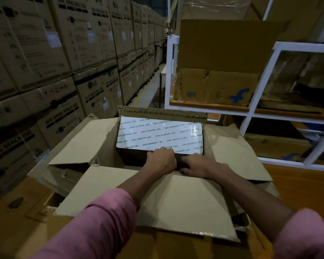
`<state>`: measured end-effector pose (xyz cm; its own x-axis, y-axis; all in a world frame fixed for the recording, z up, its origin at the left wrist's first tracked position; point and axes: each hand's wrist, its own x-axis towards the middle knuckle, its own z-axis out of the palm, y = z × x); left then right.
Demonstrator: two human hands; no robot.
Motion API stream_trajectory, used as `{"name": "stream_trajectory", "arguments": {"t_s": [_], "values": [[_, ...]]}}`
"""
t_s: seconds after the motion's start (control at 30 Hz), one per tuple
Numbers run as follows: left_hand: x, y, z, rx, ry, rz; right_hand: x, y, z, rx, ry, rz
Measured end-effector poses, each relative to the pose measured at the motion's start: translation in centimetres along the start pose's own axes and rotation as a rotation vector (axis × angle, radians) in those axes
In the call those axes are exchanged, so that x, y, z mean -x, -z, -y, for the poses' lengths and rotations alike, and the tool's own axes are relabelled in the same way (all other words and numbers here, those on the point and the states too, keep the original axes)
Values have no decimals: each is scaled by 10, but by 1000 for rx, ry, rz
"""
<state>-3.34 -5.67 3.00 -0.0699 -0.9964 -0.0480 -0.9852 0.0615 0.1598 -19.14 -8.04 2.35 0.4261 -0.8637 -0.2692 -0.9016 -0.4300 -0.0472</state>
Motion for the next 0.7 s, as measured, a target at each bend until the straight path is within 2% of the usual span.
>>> {"name": "stream_trajectory", "arguments": {"t_s": [0.07, 0.17, 0.23, 0.33, 0.43, 0.5, 0.63, 0.7], "values": [[0, -2, 1, 17, 27, 63, -10, 1, 5, 14, -19, 184], [4, -6, 3, 30, 64, 100, -32, -6, 3, 0, -30, 274], [7, -5, 3, 29, 83, 103, -43, -12, 2, 12, -35, 262], [5, -2, 3, 29, 104, 98, -45, -22, 5, 53, -45, 117], [-9, 0, 4, 17, 131, 90, -36, -8, 10, 90, 46, -170], [-23, 0, 6, 14, 160, 49, -36, 14, 9, 54, 47, -298], [-45, -1, 6, 59, 176, -166, -60, 47, -15, 14, -12, -419], [-48, -9, 8, 33, 161, -213, -78, 58, -30, 24, -46, -428]]}}
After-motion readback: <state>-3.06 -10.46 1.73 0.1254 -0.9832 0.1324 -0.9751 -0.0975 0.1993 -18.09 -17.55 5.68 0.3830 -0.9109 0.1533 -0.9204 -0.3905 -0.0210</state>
